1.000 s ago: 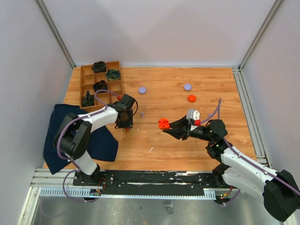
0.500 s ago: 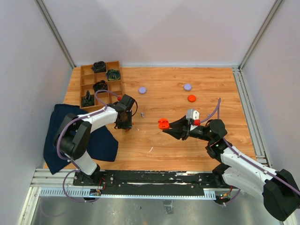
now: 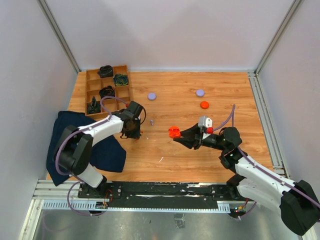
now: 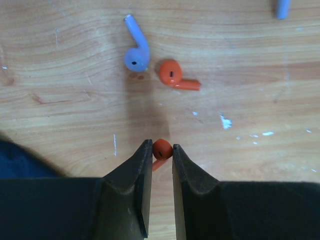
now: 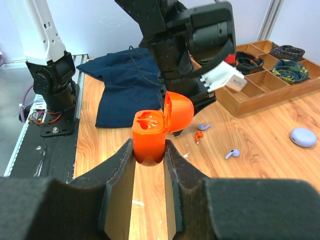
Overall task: Insert the wireless bluetooth earbuds into the charging case
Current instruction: Pick up the earbud from the center of the board.
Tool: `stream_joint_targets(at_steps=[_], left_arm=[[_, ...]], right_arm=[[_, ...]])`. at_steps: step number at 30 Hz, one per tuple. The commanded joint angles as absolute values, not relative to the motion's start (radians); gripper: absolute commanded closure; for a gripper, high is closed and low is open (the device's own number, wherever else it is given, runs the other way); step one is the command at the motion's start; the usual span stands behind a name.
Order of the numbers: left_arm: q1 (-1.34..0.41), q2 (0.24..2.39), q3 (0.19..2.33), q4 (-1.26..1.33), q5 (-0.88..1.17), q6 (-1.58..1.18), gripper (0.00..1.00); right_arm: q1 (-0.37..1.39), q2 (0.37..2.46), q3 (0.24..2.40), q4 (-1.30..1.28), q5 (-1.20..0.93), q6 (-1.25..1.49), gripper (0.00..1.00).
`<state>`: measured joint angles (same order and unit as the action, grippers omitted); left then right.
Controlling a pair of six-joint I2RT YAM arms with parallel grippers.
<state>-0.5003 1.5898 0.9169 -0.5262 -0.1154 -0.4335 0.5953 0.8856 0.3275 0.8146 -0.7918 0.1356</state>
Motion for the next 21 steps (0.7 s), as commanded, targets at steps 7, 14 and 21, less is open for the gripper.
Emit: stream_joint_targets(at_steps=[7, 14, 21], left_arm=[[-0.506, 1.328, 0.9, -0.395, 0.039, -0.424, 0.8], [-0.514, 1.159, 0.866, -0.245, 0.156, -0.487, 0.81], [-0.566, 1.048, 0.843, -0.064, 0.243, -0.578, 0.85]], right_arm=[[0.577, 0.885, 0.35, 0.868, -0.755, 0.17, 0.99], [0.576, 0.896, 0.34, 0.928, -0.713, 0.204, 0.99], [0.578, 0.924, 0.327, 1.009, -0.678, 0.236, 0.99]])
